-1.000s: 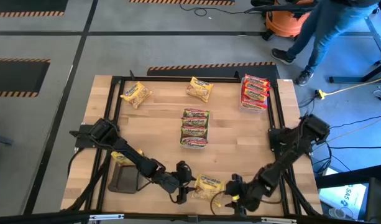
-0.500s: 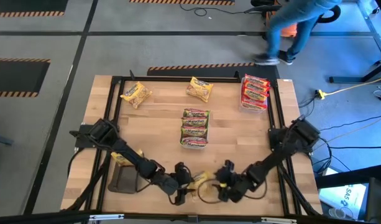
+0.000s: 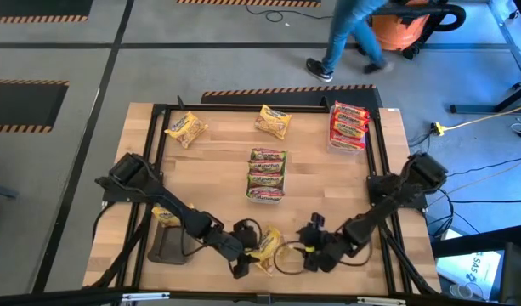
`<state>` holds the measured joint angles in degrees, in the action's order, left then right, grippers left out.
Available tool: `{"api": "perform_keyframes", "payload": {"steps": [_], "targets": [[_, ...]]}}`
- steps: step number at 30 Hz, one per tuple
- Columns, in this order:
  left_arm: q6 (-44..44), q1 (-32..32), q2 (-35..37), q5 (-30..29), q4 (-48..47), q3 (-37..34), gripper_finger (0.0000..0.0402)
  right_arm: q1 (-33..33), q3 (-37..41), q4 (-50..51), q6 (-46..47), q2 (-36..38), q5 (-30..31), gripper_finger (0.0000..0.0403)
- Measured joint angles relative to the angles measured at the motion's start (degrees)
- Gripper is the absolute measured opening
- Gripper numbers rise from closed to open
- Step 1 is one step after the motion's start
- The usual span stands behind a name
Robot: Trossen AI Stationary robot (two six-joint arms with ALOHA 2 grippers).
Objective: Sort Maruchan noodles
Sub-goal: Put the yellow noodle pack into the black bin
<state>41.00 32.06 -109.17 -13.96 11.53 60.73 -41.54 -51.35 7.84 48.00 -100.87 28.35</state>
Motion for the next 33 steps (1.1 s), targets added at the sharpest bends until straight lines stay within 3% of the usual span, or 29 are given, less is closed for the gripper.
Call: {"api": "perform_keyframes", "payload": {"steps": [6, 13, 21, 33], "targets": [[6.72, -2.25, 2.69, 1.50, -7.20, 0.02, 0.0225, -4.76, 0.01, -6.89, 0.36, 0.25, 2.19, 0.0237], [14.92, -5.98, -0.24, 5.59, -8.57, -0.09, 0.0271, -6.45, -0.04, -19.90, -8.35, -5.01, 7.83, 0.0237], [15.96, -7.37, -2.00, 6.07, -6.44, -0.02, 0.0270, -4.99, -0.02, -26.52, -13.55, -10.32, 10.26, 0.0237], [19.57, -8.02, -2.35, 14.48, -1.78, 0.00, 0.0268, -4.54, -0.02, -27.79, -13.87, -15.28, 11.24, 0.0237]]}}
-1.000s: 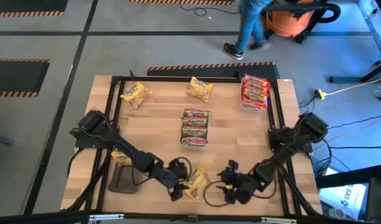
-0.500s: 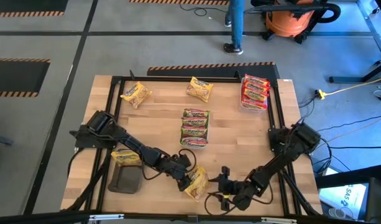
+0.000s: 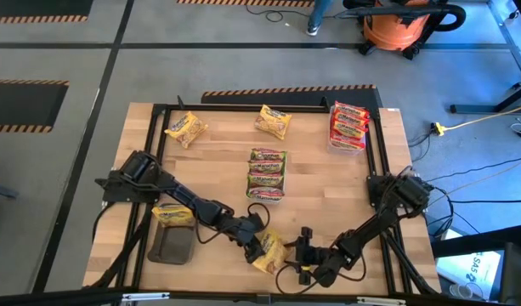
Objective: Sort Maruchan noodles
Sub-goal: Put the yellow noodle pack into the black bin
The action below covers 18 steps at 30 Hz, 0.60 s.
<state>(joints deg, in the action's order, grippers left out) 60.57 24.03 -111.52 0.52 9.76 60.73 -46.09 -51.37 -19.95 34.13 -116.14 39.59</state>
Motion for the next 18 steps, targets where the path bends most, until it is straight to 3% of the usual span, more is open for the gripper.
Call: {"api": "perform_keyframes", "payload": {"steps": [7, 18], "targets": [[7.45, -0.16, -3.31, 0.97, 3.00, 0.15, 0.0269, 0.00, 0.00, -0.06, 0.00, -0.26, 1.01, 0.0237], [8.36, -0.31, -5.12, 1.86, 13.52, -0.05, 0.0270, -0.03, 0.00, -0.02, -0.01, -0.26, 0.76, 0.0237]]}}
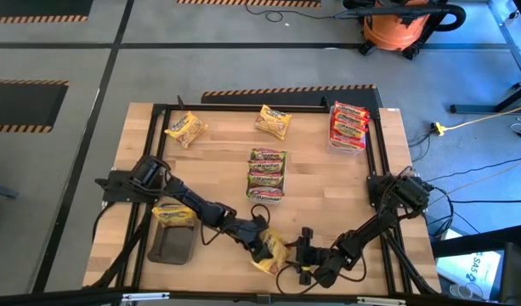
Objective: Sort Maruchan noodles
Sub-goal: Put the yellow noodle pack into the black bin
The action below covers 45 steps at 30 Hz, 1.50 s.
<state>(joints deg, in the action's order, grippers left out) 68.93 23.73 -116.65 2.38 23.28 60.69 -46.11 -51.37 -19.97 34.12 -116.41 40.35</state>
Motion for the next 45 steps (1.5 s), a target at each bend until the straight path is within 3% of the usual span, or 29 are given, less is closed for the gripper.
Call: {"api": "perform_keyframes", "payload": {"steps": [9, 22, 27, 33, 38, 45], "targets": [[2.97, 0.05, -4.54, 0.14, 14.31, 0.24, 0.0264, 0.09, 0.00, -1.28, -0.04, -0.01, 1.78, 0.0237], [-6.34, 0.91, -4.64, -0.31, 13.80, 0.17, 0.0192, -0.76, -1.33, -2.34, -0.31, -0.01, 1.78, 0.0237], [-9.79, 1.82, -4.74, 0.38, 13.54, 0.13, 0.0176, -1.53, -3.98, -1.05, 0.57, 1.44, -2.24, 0.0237], [-15.20, 3.10, -4.67, 0.09, 13.23, 0.08, 0.0166, -3.46, -9.06, 10.20, 2.47, 4.71, -7.30, 0.0237], [-18.91, 3.98, -4.63, -1.10, 13.26, 0.04, 0.0157, -4.56, -12.63, 20.46, 6.05, 6.88, -6.95, 0.0237], [-26.35, 4.57, -4.27, -0.26, 13.50, 0.04, 0.0147, -4.50, -14.53, 25.86, 8.04, 7.25, -6.92, 0.0237]]}}
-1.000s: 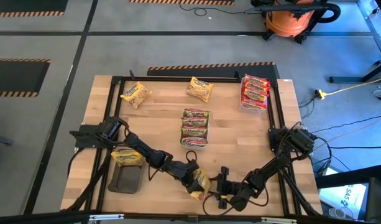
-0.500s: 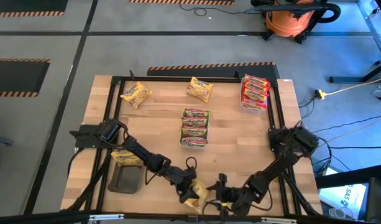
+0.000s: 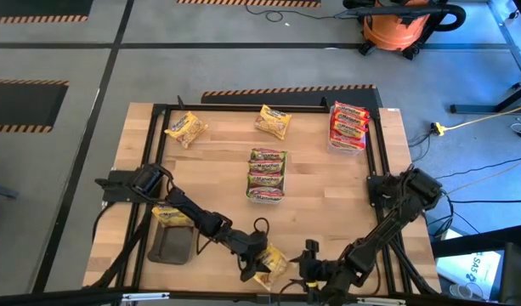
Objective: Sort Maruchan noodles
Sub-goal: Put the yellow noodle pack into the black bin
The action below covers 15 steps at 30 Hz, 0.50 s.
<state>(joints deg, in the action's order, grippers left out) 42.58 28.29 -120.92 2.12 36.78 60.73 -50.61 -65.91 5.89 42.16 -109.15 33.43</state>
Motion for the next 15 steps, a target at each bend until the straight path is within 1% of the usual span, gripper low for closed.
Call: {"api": "perform_keyframes", "payload": {"steps": [3, 7, 10, 12, 13, 15], "targets": [[-2.91, 0.24, 1.42, 0.49, -1.88, -0.02, 0.0146, 0.00, -1.83, 4.10, 2.42, 0.27, -0.90, 0.0237], [-6.95, 0.42, 6.00, 0.31, -7.56, -0.02, 0.0145, -0.54, -5.05, 11.22, 4.96, 0.86, -2.06, 0.0237], [-9.77, 0.83, 9.84, -1.45, -14.61, 0.01, 0.0145, -1.32, -7.58, 15.51, 5.52, 0.91, -2.08, 0.0237], [-11.48, 1.33, 12.81, -3.19, -21.81, -0.13, 0.0145, -1.57, -8.40, 15.48, 4.91, 0.93, -1.09, 0.0237], [-11.68, 1.47, 14.07, -3.33, -24.05, -0.08, 0.0145, -1.59, -8.42, 15.06, 4.11, 1.01, -0.39, 0.0237], [-11.73, 1.80, 17.94, -4.49, -31.63, 0.02, 0.0145, -1.57, -8.42, 14.94, 3.92, 1.01, -0.02, 0.0237]]}}
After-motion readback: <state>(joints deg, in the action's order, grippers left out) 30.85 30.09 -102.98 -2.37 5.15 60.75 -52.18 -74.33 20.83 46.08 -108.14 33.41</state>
